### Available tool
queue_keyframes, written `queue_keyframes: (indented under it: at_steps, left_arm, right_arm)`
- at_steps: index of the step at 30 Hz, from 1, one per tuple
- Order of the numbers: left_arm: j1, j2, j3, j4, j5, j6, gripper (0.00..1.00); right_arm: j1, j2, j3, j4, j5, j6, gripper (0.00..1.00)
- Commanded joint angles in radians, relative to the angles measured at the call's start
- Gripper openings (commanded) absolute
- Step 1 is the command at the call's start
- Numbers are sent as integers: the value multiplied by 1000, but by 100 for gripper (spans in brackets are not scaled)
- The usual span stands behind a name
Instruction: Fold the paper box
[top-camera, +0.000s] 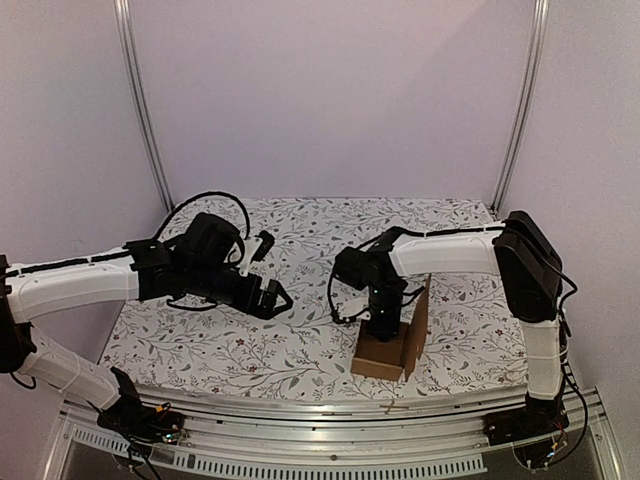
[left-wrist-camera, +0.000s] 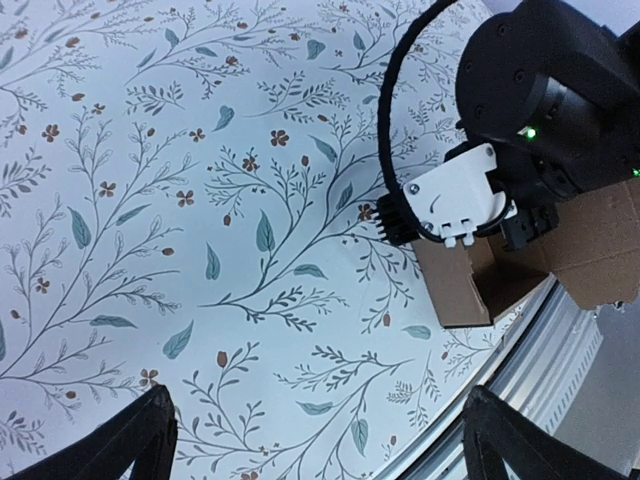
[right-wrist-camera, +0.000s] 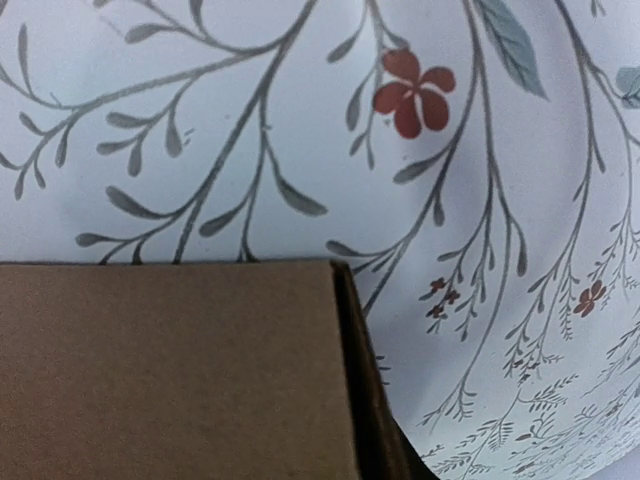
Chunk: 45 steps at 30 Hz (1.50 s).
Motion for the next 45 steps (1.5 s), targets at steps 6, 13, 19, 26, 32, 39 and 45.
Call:
queue_keyframes:
  at_steps: [6,13,19,26,32,39,45]
  left_arm:
    - [-4,6,-7,5,-10,3,99]
    - [-4,30,-4,11,2,3,99]
    - [-4,43,-8,19,3,-1,99]
    - [-4,35,-7,-1,-6,5,99]
    - [-5,37,-8,-2,-17,13,99]
    - [-4,44,-11,-2,-17,16,99]
    - [-4,41,-2,-15,-20,21,99]
  right_arm:
    - [1,-84,-63,154,-62,-5,28]
    - [1,-121,-75,162,-29,5,31]
    - [1,-105,-90,187,49,18,26]
    - [2,-76,-103,160,84,25,30]
    - [2,-81,-105,108,115,13,33]
    - [3,-59,-135,128,138,18,26]
    - [53,-89,-240,300,377,-34,22]
